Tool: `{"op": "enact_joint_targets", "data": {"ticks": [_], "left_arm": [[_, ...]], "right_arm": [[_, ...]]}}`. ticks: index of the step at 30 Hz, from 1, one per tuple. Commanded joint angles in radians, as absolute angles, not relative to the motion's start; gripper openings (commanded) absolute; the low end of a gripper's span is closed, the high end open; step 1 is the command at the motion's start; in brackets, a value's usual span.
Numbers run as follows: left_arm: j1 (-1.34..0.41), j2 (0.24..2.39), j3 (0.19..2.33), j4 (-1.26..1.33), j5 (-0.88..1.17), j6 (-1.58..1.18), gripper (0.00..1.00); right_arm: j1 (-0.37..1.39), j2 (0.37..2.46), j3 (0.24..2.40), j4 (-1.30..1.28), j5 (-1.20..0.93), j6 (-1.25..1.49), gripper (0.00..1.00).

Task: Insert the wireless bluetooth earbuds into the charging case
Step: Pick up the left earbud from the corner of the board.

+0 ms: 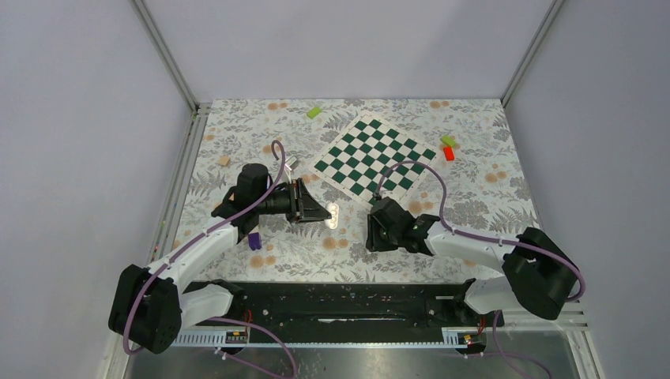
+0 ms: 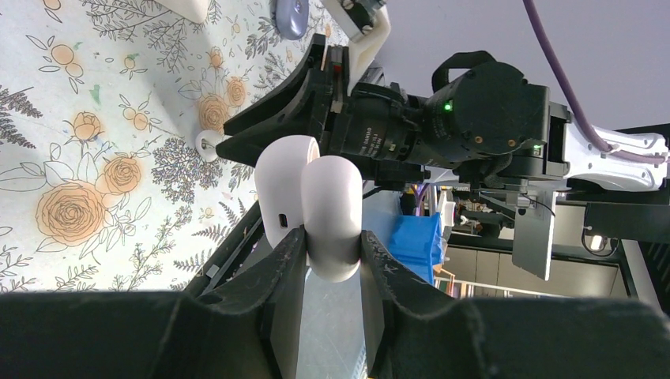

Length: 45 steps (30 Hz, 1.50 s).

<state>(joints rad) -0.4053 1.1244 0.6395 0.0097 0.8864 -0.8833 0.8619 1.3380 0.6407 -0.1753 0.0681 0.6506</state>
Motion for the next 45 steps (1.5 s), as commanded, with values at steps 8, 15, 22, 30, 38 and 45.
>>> {"op": "enact_joint_targets", "data": {"ticks": [8, 15, 22, 30, 38, 45], "left_arm": [[-0.399, 1.094, 0.643, 0.071, 0.901, -0.890, 0.00], [-0.397, 1.096, 0.640, 0.078, 0.904, -0.894, 0.00], [-0.397, 1.086, 0.636, 0.077, 0.904, -0.894, 0.00], [-0.397, 1.081, 0.631, 0.077, 0.902, -0.892, 0.00], [-0.397, 1.086, 0.629, 0.081, 0.903, -0.891, 0.00], [-0.396, 1.082, 0.628, 0.087, 0.906, -0.895, 0.00]], "right_arm": [[0.868, 1.398, 0.680, -0.161, 0.102, 0.649, 0.26], [0.868, 1.416, 0.689, -0.167, 0.095, 0.647, 0.24], [0.868, 1.451, 0.700, -0.169, 0.077, 0.641, 0.24], [0.868, 1.451, 0.713, -0.205, 0.079, 0.631, 0.26], [0.867, 1.408, 0.667, -0.209, 0.094, 0.637, 0.34], [0.868, 1.428, 0.675, -0.200, 0.080, 0.635, 0.29]]}}
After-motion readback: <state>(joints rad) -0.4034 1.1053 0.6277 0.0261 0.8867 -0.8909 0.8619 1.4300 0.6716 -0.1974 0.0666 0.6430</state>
